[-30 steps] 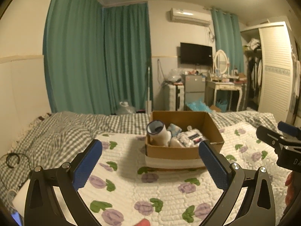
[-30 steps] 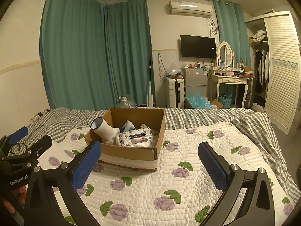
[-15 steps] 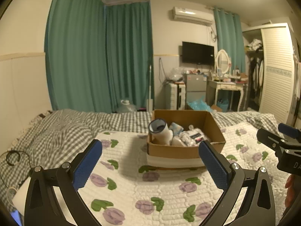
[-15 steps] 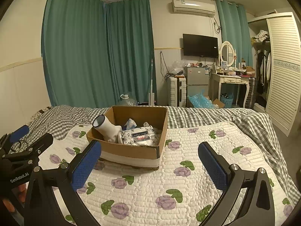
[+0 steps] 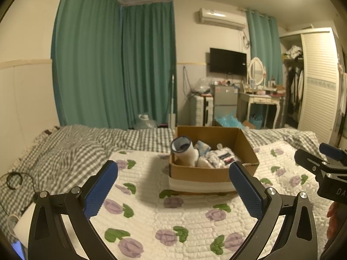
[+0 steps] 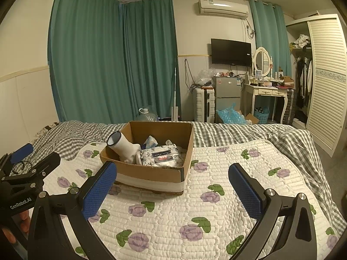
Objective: Organize soft objects
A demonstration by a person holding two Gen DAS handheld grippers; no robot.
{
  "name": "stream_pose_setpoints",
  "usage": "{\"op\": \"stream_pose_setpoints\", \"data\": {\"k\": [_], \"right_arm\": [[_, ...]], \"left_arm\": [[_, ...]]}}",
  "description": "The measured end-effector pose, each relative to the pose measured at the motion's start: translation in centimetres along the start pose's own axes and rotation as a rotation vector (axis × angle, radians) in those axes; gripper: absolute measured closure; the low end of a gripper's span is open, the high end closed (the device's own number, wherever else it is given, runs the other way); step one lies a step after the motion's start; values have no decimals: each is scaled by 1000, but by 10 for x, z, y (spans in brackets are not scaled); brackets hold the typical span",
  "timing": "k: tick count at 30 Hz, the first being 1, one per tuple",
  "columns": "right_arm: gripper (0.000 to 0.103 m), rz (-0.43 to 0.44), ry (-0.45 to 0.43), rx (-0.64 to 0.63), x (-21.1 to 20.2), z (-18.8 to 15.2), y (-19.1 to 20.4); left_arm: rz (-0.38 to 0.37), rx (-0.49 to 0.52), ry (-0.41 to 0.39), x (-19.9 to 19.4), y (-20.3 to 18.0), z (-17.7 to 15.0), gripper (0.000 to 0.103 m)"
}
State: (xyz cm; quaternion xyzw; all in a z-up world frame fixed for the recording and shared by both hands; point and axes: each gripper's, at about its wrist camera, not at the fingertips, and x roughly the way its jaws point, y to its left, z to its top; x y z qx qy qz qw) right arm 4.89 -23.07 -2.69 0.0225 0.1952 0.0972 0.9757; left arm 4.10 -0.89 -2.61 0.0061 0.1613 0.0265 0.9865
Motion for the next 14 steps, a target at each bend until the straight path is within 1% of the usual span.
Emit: {"op": "stream_pose_setpoints", "data": {"k": [14], "right_arm": [[0, -10, 8, 2, 1, -1, 0]], "left_arm": [[-8, -12, 11, -1, -1, -2, 0]]}}
